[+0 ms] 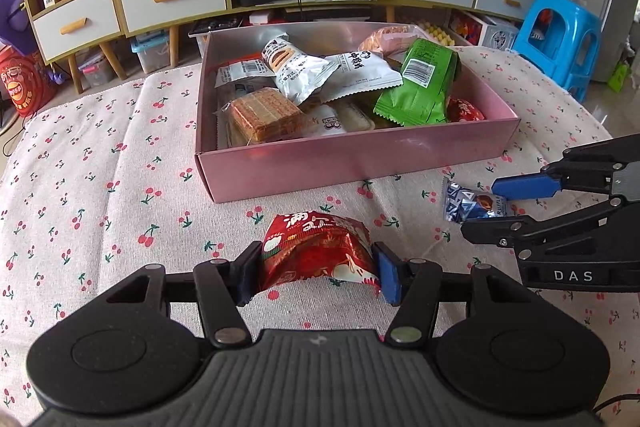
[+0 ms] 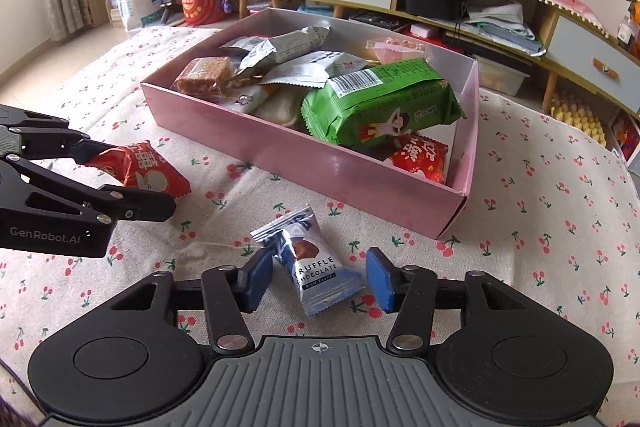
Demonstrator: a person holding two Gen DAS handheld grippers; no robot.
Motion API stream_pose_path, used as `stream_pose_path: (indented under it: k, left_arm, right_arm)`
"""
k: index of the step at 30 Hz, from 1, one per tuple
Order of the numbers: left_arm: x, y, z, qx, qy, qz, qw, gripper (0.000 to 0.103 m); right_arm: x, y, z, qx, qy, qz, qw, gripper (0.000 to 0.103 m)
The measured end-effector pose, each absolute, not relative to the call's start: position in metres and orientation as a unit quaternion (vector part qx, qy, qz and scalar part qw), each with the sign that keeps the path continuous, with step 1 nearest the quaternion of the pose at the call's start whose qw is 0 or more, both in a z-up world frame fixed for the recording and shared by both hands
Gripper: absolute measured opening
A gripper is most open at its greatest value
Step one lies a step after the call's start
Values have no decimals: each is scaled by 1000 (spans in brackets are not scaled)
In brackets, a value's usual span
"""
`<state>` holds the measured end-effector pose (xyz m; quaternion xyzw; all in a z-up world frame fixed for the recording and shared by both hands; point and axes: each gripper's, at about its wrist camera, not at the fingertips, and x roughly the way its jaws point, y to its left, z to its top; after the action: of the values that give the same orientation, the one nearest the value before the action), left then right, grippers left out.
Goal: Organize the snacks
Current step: 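Grasp the red packet with the left tool while the right tool grasps the truffle chocolate, then carry the red packet and truffle chocolate over the pink box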
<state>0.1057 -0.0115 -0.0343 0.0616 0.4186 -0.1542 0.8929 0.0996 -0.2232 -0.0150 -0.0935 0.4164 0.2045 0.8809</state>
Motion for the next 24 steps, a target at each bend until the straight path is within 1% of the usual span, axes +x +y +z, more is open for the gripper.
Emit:
stream_pose_path:
  k: [1,5,12,24]
  left_arm:
    - [105,-11,-34,61,419,-155,893,54]
    - [104,-9,-28,55,415,-158,894,54]
    - [99,-8,-15,44,405,-169,898,52]
    - [109,-4,9,6,370,-163,915,51]
  right_arm:
    - [99,-222,-14,-96,418,207,879,35]
    - [95,-218,-10,-101,423,213,875,32]
    - [92,-222,3,-73,426,219,875,32]
    - [105,-236,38,35,390,209,896,32]
